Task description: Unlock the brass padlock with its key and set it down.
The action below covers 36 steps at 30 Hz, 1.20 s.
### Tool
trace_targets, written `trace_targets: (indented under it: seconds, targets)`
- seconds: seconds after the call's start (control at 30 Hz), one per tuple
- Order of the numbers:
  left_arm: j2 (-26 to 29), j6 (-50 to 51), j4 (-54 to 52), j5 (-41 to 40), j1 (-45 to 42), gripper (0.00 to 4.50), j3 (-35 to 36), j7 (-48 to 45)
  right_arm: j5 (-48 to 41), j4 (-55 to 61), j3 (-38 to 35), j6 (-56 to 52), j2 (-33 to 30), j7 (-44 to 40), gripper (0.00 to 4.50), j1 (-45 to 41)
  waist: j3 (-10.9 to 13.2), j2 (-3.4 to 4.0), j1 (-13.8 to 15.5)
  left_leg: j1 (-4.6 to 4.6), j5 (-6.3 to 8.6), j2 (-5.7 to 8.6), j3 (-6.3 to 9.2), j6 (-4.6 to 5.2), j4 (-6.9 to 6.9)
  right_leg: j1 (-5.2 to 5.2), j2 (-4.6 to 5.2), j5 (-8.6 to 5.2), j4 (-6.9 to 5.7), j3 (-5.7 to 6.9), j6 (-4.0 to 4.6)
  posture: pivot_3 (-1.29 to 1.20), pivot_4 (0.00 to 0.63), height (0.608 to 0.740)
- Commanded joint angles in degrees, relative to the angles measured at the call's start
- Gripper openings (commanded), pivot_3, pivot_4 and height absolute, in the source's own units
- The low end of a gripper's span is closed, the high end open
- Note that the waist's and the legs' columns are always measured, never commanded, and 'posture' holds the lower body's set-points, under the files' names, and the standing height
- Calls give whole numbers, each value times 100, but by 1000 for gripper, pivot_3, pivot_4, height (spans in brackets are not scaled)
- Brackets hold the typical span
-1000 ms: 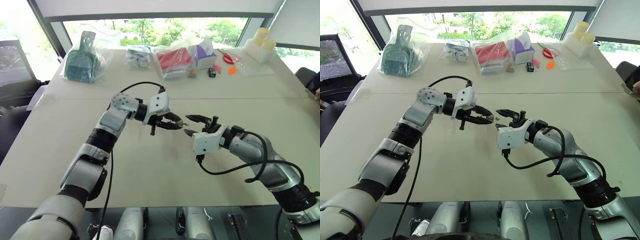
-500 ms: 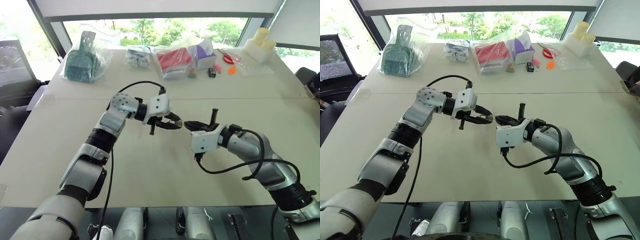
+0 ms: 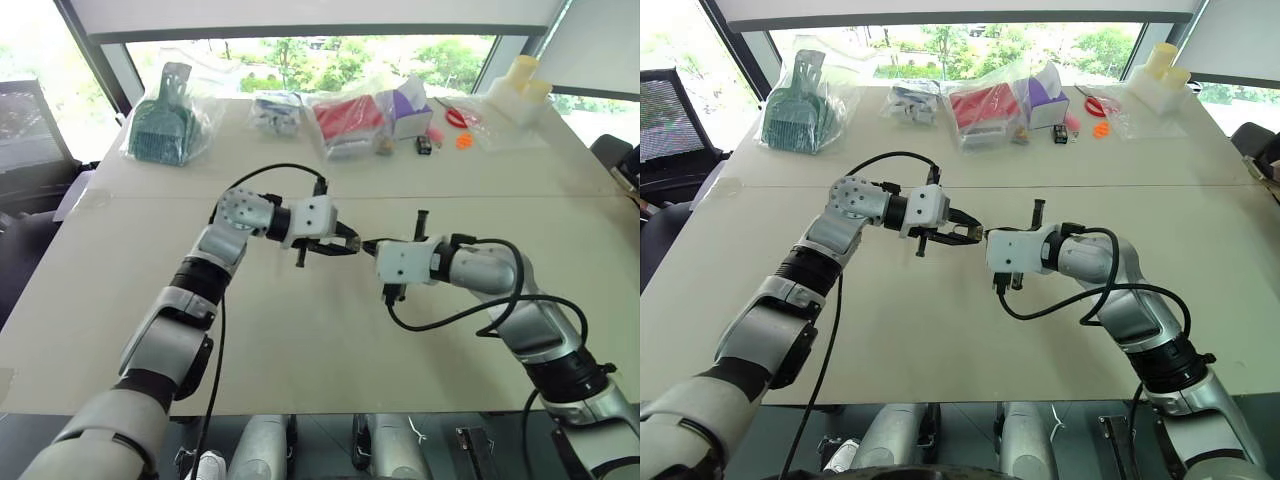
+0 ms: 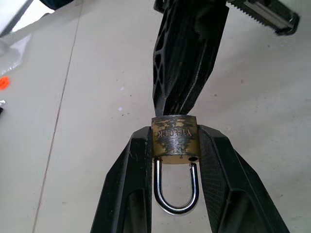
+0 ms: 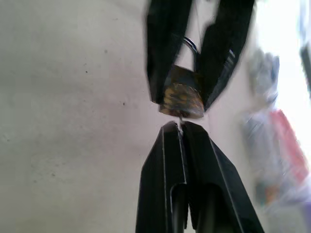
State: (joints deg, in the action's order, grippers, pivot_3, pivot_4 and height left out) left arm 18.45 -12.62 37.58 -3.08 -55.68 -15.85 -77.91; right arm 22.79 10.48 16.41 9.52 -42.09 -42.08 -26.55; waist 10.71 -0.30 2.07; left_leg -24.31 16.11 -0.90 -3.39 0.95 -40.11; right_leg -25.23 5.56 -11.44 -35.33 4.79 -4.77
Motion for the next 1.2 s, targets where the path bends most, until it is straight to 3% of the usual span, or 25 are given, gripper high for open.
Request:
trace_targets:
  seconds: [0.03,0.07,0.23,0.43,0.73,0.87,1.0,1.03,1.2]
  targets:
    - [130,568,-252,-410,-158,742,114,-643,356,-486,-168,1727,-154,1028,598,-108,0,0,-19,0,0,0,-1,0,0,0,0,0,0,0,0,0,150,740]
    - [152,678,-257,-437,-182,742,123,-700,419,-672,-191,2038,-178,1233,949,-124,0,0,-19,2,-1,0,-2,-2,0,0,0,-1,-1,-1,-1,0,150,740]
    - [191,968,-213,-469,-262,742,203,-888,820,-1209,-194,2814,-199,1868,3525,-301,0,-1,-17,2,-4,0,-3,-5,0,1,0,0,-3,-1,-1,0,150,740]
    - [172,1548,-116,-719,-449,742,352,-1119,1003,-1466,-83,3400,-106,2164,3525,-509,0,-1,-40,2,-3,-1,-1,-5,0,1,-1,0,-2,-1,-1,0,150,740]
    - [141,1535,-70,-701,-516,742,325,-1134,1006,-1527,-3,3623,30,2092,3525,-620,0,-1,-145,2,-3,-1,0,-4,0,2,0,0,-2,-2,-1,0,150,740]
    - [133,1535,-87,-704,-509,742,327,-1136,1002,-1531,-3,3643,56,2066,2265,-650,0,-1,-145,2,-3,-1,0,-5,1,2,-1,0,-2,-2,-1,0,150,740]
    - [112,1565,-106,-725,-502,742,340,-1123,1012,-1562,7,3660,72,2033,253,-678,1,0,-142,2,-3,-1,0,-5,1,2,-1,0,-2,-2,-1,0,150,740]
    - [105,1594,-129,-739,-499,742,346,-1131,1015,-1575,9,3663,74,2026,71,-686,1,0,-142,2,-3,-1,-1,-5,1,2,0,0,-1,-3,-1,0,150,740]
    - [102,1717,-266,-806,-455,742,347,-1174,1011,-1615,10,3675,75,2003,71,-719,1,0,-141,2,-3,-1,0,-5,1,2,0,0,-2,-3,-1,0,150,740]
